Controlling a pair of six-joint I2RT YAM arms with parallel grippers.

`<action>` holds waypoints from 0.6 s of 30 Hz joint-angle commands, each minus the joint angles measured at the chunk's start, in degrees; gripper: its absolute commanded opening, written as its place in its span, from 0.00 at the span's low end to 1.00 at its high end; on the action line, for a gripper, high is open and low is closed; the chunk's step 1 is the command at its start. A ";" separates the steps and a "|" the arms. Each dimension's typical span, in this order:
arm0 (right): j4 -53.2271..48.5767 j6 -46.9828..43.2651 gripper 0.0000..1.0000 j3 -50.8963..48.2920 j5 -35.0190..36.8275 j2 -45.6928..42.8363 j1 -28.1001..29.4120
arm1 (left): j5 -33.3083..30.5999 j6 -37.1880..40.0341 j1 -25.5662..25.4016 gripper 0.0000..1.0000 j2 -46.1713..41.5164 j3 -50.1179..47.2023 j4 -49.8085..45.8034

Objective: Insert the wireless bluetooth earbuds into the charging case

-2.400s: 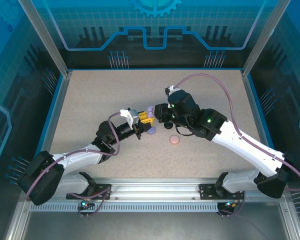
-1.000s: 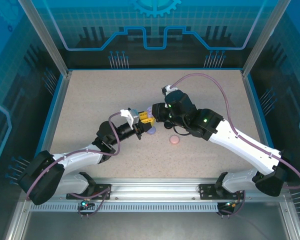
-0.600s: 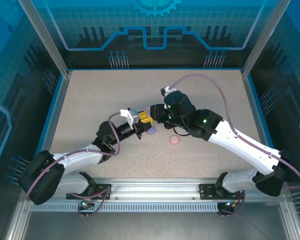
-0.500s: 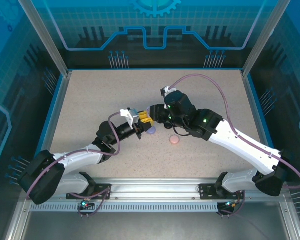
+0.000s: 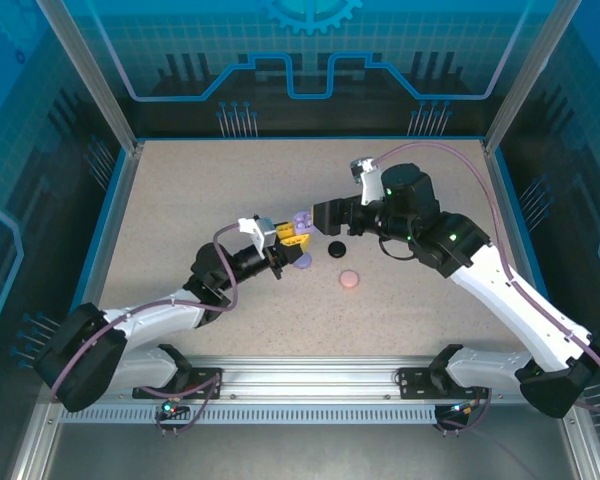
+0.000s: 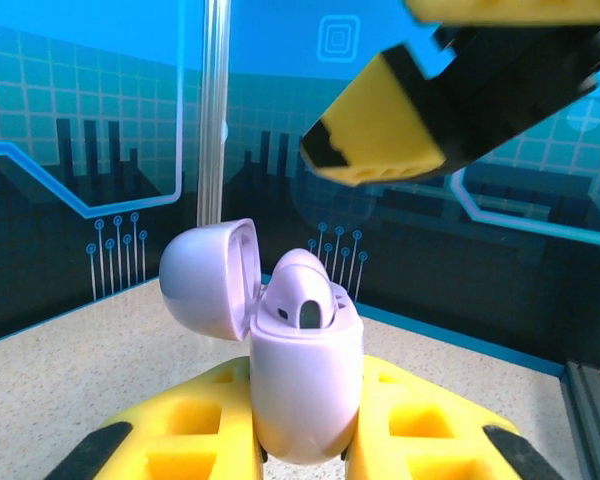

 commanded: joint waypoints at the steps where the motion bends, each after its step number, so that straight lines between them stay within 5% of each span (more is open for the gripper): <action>1: 2.57 -2.58 0.92 -0.45 -14.53 2.42 -0.60 | 2.26 -1.83 -0.53 0.04 -1.77 1.06 1.63; 9: 4.49 -2.92 0.86 2.87 -22.10 8.84 0.65 | 2.68 -2.14 -0.51 0.04 -1.40 1.55 1.55; 18: 4.07 -6.13 0.78 4.54 -20.73 8.27 0.81 | 2.56 -2.27 -0.52 0.04 -1.04 1.33 1.45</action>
